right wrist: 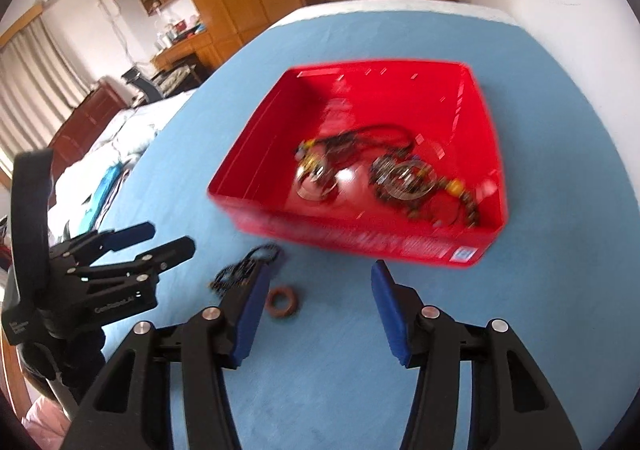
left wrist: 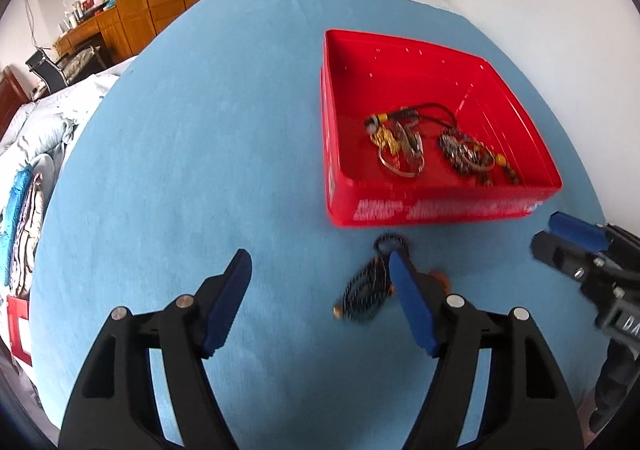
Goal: Organize jewelry
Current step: 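Lower the right gripper onto the brown wooden ring and close on it, then grasp the black bead necklace with the left gripper while the right holds the ring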
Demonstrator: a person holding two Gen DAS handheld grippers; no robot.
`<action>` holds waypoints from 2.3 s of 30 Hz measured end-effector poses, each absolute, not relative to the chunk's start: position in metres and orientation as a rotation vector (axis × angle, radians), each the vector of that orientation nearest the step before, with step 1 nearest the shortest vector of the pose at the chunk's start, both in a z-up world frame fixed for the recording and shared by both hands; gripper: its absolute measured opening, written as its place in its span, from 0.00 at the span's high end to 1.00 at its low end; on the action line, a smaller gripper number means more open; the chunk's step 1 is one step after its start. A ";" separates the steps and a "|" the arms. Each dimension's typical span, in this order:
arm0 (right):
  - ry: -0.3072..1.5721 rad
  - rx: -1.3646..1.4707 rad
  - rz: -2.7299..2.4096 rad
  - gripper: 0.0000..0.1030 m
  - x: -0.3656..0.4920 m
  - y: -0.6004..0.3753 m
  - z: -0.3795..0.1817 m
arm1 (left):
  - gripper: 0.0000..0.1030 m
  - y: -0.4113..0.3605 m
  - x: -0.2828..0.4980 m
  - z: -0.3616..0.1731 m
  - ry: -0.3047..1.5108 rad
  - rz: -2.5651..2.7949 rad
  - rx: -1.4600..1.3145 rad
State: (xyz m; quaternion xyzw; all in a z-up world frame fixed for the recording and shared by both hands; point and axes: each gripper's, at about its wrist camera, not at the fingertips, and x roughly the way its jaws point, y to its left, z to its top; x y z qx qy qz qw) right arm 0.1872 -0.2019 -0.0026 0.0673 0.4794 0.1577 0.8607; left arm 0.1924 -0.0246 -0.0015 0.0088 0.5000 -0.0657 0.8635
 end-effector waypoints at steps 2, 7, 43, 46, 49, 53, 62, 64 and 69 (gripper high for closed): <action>1.032 0.143 0.355 0.51 0.185 -0.194 -0.011 | 0.31 -0.025 0.187 -0.005 1.050 -0.145 0.014; 1.086 0.131 0.377 0.52 0.183 -0.179 -0.032 | 0.23 -0.017 0.177 -0.014 1.024 -0.134 -0.001; 1.101 0.142 0.309 0.72 0.190 -0.178 -0.052 | 0.17 -0.019 0.191 -0.038 1.072 -0.146 -0.007; 1.084 0.158 0.294 0.72 0.187 -0.192 -0.050 | 0.17 -0.033 0.191 -0.038 1.074 -0.157 0.021; 1.088 0.164 0.291 0.72 0.186 -0.198 -0.054 | 0.17 -0.044 0.195 -0.042 1.087 -0.153 0.037; 1.104 0.173 0.308 0.72 0.185 -0.201 -0.059 | 0.17 -0.055 0.199 -0.047 1.110 -0.157 0.048; 1.101 0.188 0.320 0.72 0.189 -0.207 -0.059 | 0.31 -0.064 0.205 -0.063 1.173 -0.179 0.059; 1.100 0.191 0.317 0.72 0.188 -0.209 -0.059 | 0.32 -0.066 0.206 -0.065 1.172 -0.184 0.073; 1.106 0.195 0.317 0.72 0.188 -0.209 -0.061 | 0.33 -0.071 0.210 -0.066 1.177 -0.236 0.080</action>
